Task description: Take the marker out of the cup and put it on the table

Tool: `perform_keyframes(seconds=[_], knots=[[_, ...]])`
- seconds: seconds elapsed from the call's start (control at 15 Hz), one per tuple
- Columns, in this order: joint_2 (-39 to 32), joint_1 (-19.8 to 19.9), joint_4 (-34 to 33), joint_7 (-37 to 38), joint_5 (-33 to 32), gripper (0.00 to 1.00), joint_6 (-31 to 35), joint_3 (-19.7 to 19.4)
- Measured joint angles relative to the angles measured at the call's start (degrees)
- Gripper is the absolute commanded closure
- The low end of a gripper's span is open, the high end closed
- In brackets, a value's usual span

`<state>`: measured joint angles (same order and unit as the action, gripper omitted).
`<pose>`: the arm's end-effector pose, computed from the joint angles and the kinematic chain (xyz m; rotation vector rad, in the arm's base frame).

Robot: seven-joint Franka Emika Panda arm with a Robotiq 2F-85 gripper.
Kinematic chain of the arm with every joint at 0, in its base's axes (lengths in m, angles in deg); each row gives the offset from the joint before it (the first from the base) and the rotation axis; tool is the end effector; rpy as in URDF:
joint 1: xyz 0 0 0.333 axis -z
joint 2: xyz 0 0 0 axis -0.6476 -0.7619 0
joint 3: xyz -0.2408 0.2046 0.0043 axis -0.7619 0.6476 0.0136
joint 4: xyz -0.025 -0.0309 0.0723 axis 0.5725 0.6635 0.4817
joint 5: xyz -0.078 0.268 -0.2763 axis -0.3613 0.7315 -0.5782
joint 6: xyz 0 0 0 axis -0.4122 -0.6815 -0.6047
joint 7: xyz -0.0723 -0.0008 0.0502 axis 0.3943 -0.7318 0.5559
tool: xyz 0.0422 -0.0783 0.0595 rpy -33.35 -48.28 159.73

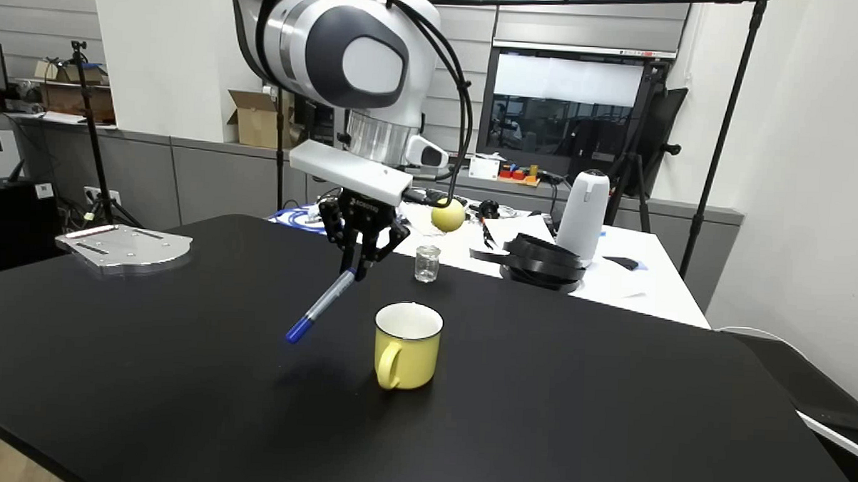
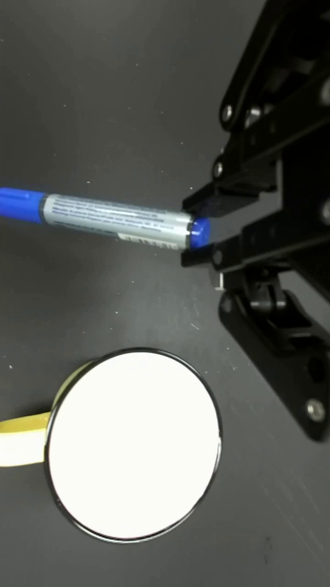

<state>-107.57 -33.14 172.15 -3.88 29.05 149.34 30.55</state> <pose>0.5318 -0.0553 0.2142 -2.9677 -0.1070 -0.0329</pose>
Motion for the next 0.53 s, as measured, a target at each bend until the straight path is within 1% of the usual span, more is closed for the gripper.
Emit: perform_keyframes(seconds=[0.13,0.27,0.4,0.53], knots=[[-1.1,0.7,0.0,-1.5,-0.3,0.94,-0.7,0.2],[-1.9,1.2,0.0,-2.4,-0.7,0.51,-1.1,0.3],[-2.7,1.5,-0.1,-3.0,-0.8,0.39,-1.1,0.3],[-3.2,1.8,-0.1,-3.6,-1.0,0.25,-1.1,0.4]])
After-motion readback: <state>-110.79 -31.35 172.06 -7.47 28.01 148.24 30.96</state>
